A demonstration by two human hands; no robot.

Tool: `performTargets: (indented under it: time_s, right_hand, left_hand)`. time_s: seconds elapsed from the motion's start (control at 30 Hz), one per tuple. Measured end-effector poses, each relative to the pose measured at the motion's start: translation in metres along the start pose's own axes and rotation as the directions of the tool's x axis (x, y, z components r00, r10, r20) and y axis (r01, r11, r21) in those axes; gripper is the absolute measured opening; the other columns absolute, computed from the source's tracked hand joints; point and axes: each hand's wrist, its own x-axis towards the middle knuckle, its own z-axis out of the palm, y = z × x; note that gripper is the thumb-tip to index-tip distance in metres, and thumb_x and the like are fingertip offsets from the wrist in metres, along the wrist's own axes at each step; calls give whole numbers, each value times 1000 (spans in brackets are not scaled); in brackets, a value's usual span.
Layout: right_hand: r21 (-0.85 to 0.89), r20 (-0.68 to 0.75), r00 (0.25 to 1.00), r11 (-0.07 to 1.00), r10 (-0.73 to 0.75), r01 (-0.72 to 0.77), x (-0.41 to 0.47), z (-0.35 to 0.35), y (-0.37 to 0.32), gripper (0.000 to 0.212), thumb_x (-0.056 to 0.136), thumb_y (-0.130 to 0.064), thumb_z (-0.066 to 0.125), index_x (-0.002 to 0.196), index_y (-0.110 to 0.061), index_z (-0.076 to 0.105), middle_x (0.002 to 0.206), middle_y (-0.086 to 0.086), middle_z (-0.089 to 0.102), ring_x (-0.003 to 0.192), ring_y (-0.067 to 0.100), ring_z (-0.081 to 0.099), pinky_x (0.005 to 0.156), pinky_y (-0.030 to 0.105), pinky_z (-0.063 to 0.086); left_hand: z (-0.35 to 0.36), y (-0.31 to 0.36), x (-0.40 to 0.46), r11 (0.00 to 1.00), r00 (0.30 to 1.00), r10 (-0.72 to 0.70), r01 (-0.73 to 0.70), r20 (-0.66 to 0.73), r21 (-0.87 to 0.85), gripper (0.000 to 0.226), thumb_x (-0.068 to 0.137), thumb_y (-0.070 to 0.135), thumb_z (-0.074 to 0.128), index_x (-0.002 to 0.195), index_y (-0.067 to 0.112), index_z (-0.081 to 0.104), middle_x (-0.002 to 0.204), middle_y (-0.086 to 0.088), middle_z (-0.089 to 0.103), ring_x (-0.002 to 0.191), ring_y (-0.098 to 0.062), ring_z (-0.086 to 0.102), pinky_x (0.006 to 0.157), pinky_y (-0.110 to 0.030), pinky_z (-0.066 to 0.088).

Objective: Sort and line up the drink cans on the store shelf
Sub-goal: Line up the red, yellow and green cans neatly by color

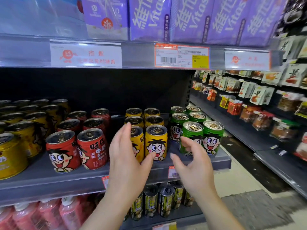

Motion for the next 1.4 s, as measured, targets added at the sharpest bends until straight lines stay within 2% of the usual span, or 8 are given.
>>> performTargets:
  time_s: [0.13, 0.27, 0.33, 0.4, 0.5, 0.63, 1.03, 1.4]
  right_hand:
    - [50, -204, 979, 999, 28, -18, 11, -38, 19, 40, 77, -23, 75, 108, -35, 52, 99, -23, 55, 97, 2, 54, 92, 36, 47]
    - [-77, -195, 970, 984, 145, -162, 33, -68, 55, 61, 73, -26, 79, 126, -24, 49, 113, -8, 58, 112, 17, 53, 97, 40, 45]
    - [-152, -63, 977, 966, 203, -211, 46, -76, 71, 79, 72, -33, 79, 138, -21, 38, 132, -1, 54, 124, 18, 48, 103, 43, 41]
    - [-173, 105, 964, 959, 243, -222, 59, -77, 78, 87, 71, -36, 79, 143, -25, 31, 138, -2, 52, 128, 16, 46, 103, 41, 40]
    - [-159, 204, 947, 963, 249, -219, 75, -73, 83, 81, 67, -39, 81, 135, -30, 37, 122, -7, 62, 112, 13, 57, 95, 39, 46]
    - [-99, 177, 960, 975, 216, -201, 84, -67, 91, 78, 59, -45, 84, 125, -29, 45, 109, -10, 64, 98, 11, 61, 88, 41, 51]
    - [199, 397, 913, 962, 94, -185, 94, -71, 103, 76, 70, -26, 82, 134, -30, 42, 117, -13, 58, 83, -25, 50, 61, -5, 37]
    - [142, 458, 887, 980, 59, -138, 101, -69, 111, 68, 60, -33, 87, 118, -33, 53, 107, -17, 68, 95, -7, 61, 81, 16, 48]
  left_hand:
    - [19, 35, -9, 980, 989, 145, -143, 7, -138, 86, 75, 30, 76, 144, 28, 26, 136, 21, 29, 131, 8, 21, 106, -12, 19]
    - [58, 66, -23, 920, 953, 37, 85, 302, -382, 91, 80, 29, 73, 146, 39, 12, 132, 32, 22, 122, 18, 26, 78, 10, 27]
    - [81, 69, -18, 910, 928, -37, 185, 371, -371, 92, 80, 29, 72, 147, 37, 10, 138, 29, 25, 120, 16, 30, 86, 5, 30]
    - [101, 66, -4, 919, 926, -90, 219, 367, -327, 89, 77, 31, 72, 146, 31, 16, 143, 17, 39, 127, 1, 39, 106, -22, 37]
    - [119, 64, 14, 946, 923, -174, 253, 342, -202, 89, 73, 33, 74, 143, 24, 20, 133, 3, 53, 121, -14, 51, 100, -40, 46]
    - [127, 65, 20, 964, 929, -225, 257, 295, -73, 81, 78, 33, 73, 142, 17, 25, 127, -5, 56, 113, -22, 56, 93, -40, 49]
    - [122, 63, 20, 949, 913, -263, 303, 313, -84, 101, 77, 32, 73, 149, 24, 1, 144, -5, 42, 128, -21, 45, 105, -37, 40]
    - [115, 65, 24, 923, 886, -286, 358, 365, -145, 105, 76, 25, 76, 151, 22, 3, 145, 3, 41, 130, -13, 41, 101, -22, 31]
